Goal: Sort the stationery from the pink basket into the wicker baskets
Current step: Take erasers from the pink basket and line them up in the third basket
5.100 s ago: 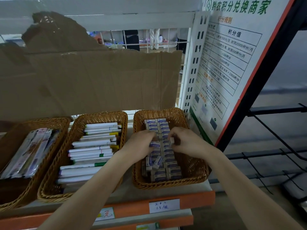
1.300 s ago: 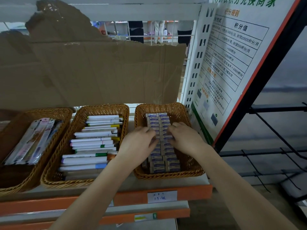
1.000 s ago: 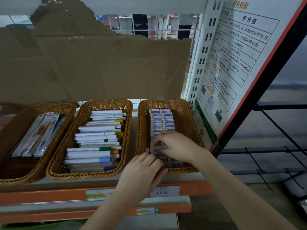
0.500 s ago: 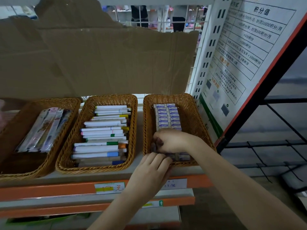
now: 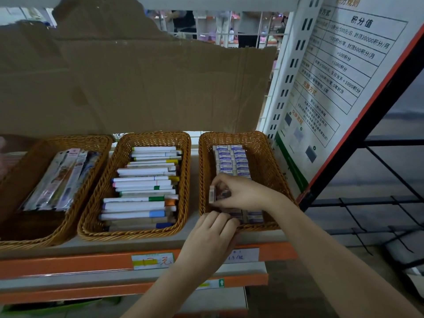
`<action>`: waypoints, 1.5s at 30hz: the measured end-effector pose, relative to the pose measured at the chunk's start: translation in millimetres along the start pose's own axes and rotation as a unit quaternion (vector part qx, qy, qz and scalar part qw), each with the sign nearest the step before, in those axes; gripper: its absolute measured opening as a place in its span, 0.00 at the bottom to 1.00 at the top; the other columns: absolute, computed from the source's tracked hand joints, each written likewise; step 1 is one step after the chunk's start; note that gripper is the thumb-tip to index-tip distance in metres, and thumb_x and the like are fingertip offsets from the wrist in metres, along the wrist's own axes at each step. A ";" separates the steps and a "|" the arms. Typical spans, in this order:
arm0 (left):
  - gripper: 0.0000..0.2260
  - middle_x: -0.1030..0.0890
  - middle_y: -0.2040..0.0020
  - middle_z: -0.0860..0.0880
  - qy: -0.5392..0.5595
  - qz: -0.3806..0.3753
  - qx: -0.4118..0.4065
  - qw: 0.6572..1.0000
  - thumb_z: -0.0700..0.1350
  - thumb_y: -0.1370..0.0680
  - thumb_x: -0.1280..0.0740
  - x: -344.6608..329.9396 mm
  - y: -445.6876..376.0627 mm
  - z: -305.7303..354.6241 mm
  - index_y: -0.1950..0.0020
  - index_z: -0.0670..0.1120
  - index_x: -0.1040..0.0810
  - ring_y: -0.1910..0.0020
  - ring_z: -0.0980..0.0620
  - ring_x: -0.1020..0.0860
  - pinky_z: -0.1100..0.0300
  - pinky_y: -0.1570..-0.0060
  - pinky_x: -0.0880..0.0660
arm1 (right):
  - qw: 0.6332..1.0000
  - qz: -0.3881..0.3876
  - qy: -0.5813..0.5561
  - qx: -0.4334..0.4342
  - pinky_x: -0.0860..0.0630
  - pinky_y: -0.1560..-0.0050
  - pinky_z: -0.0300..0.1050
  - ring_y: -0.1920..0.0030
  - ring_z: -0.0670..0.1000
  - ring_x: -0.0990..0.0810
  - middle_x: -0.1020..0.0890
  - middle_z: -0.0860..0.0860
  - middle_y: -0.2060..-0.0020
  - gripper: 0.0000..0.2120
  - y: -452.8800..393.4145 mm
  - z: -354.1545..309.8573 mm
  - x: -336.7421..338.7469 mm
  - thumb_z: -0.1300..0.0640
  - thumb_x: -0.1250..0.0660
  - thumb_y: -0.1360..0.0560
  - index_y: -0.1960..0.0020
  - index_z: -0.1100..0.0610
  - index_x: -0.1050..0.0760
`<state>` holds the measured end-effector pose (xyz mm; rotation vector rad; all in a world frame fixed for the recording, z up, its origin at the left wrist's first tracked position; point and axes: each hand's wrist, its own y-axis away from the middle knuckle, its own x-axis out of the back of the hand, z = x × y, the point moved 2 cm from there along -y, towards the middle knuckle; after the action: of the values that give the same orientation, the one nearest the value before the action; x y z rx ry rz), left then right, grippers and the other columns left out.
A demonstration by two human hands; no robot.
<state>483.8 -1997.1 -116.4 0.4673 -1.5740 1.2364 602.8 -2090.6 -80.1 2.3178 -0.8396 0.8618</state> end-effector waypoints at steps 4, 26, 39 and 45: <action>0.15 0.19 0.57 0.51 -0.003 -0.006 0.009 1.000 0.50 0.24 0.43 -0.1 -0.6 0.8 0.52 0.47 0.18 0.59 0.52 0.21 0.62 0.58 0.23 | 0.942 -0.016 -0.333 -0.032 0.22 0.55 0.37 0.50 0.50 0.17 0.18 0.54 0.48 0.20 5.6 6.6 0.8 0.64 0.30 0.27 0.39 0.51 0.30; 0.14 0.19 0.57 0.48 -0.043 0.024 0.003 0.999 0.49 0.24 0.42 -1.5 -2.4 2.3 0.53 0.45 0.19 0.59 0.49 0.20 0.59 0.59 0.24 | 0.989 0.145 0.024 -0.030 0.26 0.51 0.37 0.44 0.49 0.22 0.22 0.52 0.39 0.13 26.8 33.9 39.7 0.58 0.34 0.23 0.41 0.52 0.32; 0.14 0.19 0.56 0.47 -0.027 0.021 0.010 0.999 0.48 0.23 0.42 -2.2 -0.8 2.5 0.52 0.44 0.19 0.58 0.47 0.20 0.56 0.57 0.23 | 0.957 0.169 0.234 -0.038 0.29 0.43 0.46 0.38 0.51 0.32 0.27 0.51 0.41 0.11 11.3 43.9 20.3 0.59 0.36 0.23 0.41 0.54 0.27; 0.14 0.19 0.56 0.47 -0.021 0.014 0.010 1.000 0.49 0.24 0.42 -1.4 -0.4 1.8 0.52 0.44 0.19 0.58 0.48 0.20 0.57 0.57 0.23 | 0.953 0.176 0.240 -0.049 0.27 0.44 0.48 0.39 0.51 0.32 0.28 0.50 0.43 0.11 10.6 46.0 19.9 0.57 0.34 0.24 0.43 0.53 0.29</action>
<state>483.9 -1999.3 -117.3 0.4881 -1.6090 1.2712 625.1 -2134.7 -93.8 1.7769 -1.0553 1.4260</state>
